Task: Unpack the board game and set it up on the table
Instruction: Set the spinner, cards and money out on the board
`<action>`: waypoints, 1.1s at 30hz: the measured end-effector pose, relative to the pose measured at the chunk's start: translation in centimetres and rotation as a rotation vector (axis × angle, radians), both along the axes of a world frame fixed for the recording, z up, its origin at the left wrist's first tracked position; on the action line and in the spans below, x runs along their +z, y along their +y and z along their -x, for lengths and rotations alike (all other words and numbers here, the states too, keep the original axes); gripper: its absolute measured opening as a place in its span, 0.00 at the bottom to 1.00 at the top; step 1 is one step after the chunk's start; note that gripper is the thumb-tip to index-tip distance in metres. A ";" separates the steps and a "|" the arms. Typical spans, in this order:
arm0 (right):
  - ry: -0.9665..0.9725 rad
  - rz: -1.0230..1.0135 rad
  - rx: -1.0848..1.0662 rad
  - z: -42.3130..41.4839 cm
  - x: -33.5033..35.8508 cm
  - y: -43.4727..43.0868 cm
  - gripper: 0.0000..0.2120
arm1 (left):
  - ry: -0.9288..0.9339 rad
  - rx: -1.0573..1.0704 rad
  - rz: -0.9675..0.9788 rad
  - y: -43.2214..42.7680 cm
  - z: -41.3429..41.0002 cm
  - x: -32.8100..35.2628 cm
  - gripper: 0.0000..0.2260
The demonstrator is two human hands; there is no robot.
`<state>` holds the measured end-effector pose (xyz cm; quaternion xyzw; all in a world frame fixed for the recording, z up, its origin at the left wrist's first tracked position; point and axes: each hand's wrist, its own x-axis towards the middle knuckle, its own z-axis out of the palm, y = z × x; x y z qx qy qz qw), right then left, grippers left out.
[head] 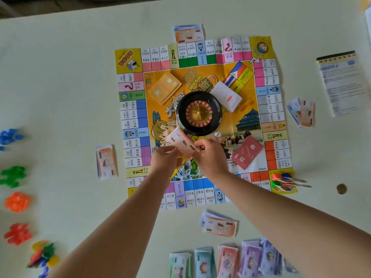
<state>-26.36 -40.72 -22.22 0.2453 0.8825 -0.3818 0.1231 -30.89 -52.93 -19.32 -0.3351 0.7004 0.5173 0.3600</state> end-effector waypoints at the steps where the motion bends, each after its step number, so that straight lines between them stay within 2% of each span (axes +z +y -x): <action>1: 0.000 -0.003 -0.004 0.1 0.0 0.0 0.14 | -0.002 0.004 -0.015 0.1 0.0 0.1 0.06; 6: -0.017 -0.002 0.070 0.1 0.2 0.6 0.14 | -0.011 -0.013 -0.024 0.1 -0.4 0.6 0.04; 9: 0.036 0.021 0.106 -0.6 0.7 0.8 0.09 | 0.011 -0.036 0.017 -0.9 -1.5 0.8 0.10; 11: 0.043 0.087 0.190 -1.5 1.3 0.4 0.05 | 0.021 -0.022 0.011 -2.1 -3.1 1.2 0.09; 15: -0.085 0.236 0.372 -5.2 2.6 -1.7 0.05 | -0.017 0.021 0.019 -4.9 -7.8 1.5 0.06; 18: -0.185 0.273 0.514 -9.1 3.4 -3.8 0.06 | -0.078 0.060 0.015 -7.0 -12.3 1.4 0.05; 21: -0.199 0.213 0.624 -13.0 3.3 -6.0 0.08 | -0.155 0.078 0.013 -9.2 -17.0 1.3 0.06; 27: -0.153 -0.029 0.685 -20.1 1.7 -9.2 0.15 | -0.214 0.154 0.016 -12.5 -25.6 0.7 0.05; 31: -0.160 -0.091 0.643 -22.6 1.2 -10.3 0.17 | -0.211 0.247 0.119 -13.8 -30.0 0.5 0.06; 33: -0.147 -0.119 0.618 -23.8 1.2 -11.0 0.17 | -0.246 0.330 0.210 -14.4 -32.5 0.3 0.10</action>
